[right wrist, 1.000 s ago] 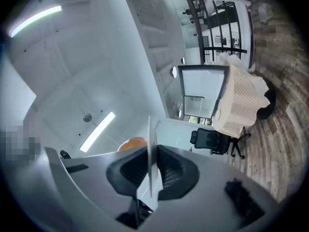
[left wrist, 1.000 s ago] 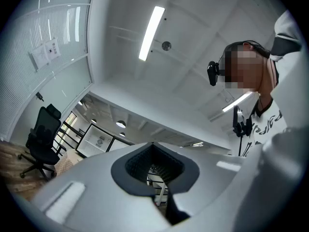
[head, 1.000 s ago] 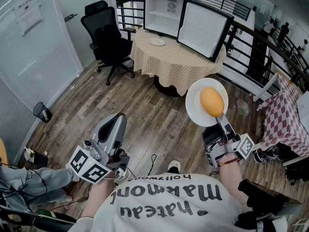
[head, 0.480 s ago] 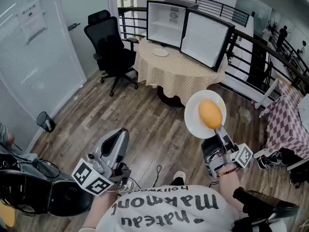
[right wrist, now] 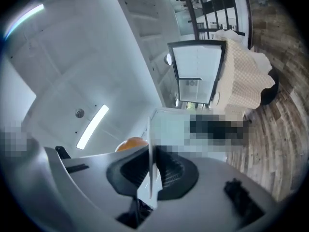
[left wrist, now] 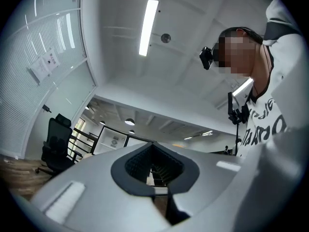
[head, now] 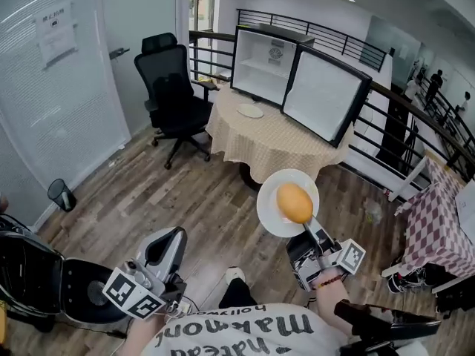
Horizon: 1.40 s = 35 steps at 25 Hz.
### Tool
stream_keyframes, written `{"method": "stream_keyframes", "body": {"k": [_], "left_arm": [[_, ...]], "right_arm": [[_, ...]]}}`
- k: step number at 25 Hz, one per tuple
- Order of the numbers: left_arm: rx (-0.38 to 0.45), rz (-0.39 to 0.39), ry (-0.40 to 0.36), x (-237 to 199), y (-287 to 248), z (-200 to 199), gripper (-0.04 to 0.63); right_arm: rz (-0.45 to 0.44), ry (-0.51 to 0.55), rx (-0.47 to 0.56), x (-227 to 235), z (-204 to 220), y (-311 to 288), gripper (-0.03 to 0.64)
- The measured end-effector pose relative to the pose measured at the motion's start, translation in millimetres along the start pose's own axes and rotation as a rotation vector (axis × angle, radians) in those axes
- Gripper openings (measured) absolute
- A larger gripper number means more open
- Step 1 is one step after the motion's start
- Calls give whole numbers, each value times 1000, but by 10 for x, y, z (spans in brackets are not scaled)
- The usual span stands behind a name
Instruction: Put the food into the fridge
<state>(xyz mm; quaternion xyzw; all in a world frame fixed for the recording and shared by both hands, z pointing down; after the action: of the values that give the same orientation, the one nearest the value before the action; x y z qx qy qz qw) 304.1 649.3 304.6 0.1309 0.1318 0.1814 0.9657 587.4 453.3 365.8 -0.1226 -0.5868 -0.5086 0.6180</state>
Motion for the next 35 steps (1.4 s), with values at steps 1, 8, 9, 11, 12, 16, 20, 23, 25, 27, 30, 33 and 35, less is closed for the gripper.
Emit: {"method": "stream_keyframes", "body": {"k": [1,8,9,11,12,16,20,23,25,27,30,33,35], "left_arm": [[5,-9,-13,-105,-72,-35,3],[0,62,-65,-695,-941,4,5],[-12,75,-82,-795,-1107,8,3],[-25,83,-87,-1001,-1436,20,5],[-23,82,-70,-1109,-1584,26,3],[9,58,26,-1567,-1969,93,3],[-47,-2,64,-1968,-2105,277,3],[-64,-52,80,-2182,-2173,432,3],[-62,-70,89,-2292,-2230,474,3],[-69,-77,90,-2432,-2314,463,3],[-78,-76,118,-2743,-2478,497,3],[-78,-56,164,-3147,-2684,551,3],[-84,-36,186,-3420,-2842,566,3]], "right_arm": [[-5,-7,-5,108,-38,-155,37],[-24,-1,-39,647,-663,-1106,37],[-26,10,-47,712,-768,-1252,37],[-26,29,-57,844,-1004,-1512,37],[-26,32,-59,912,-1122,-1637,37],[-50,36,-81,1229,-1454,-2165,37],[-65,39,-73,1557,-1570,-2530,37],[-30,47,-30,1791,-1698,-2608,37],[25,54,18,1953,-1804,-2624,34],[79,63,61,2077,-1880,-2691,34],[116,76,79,2256,-1944,-2845,34],[135,97,91,2437,-1991,-3044,34],[151,104,103,2540,-2021,-3208,34]]}}
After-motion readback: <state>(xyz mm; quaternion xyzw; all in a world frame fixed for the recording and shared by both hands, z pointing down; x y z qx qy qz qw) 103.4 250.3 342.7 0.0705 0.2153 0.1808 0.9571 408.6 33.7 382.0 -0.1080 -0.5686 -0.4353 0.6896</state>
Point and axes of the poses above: the fingertips, and each gripper's own axes: y backward along the fingers, x to its right, z out of its underside, the point moved 5 cm from there along y, backward along the fingers, and after that the axes turned 2 degrees about y, right-handed, at the moved point
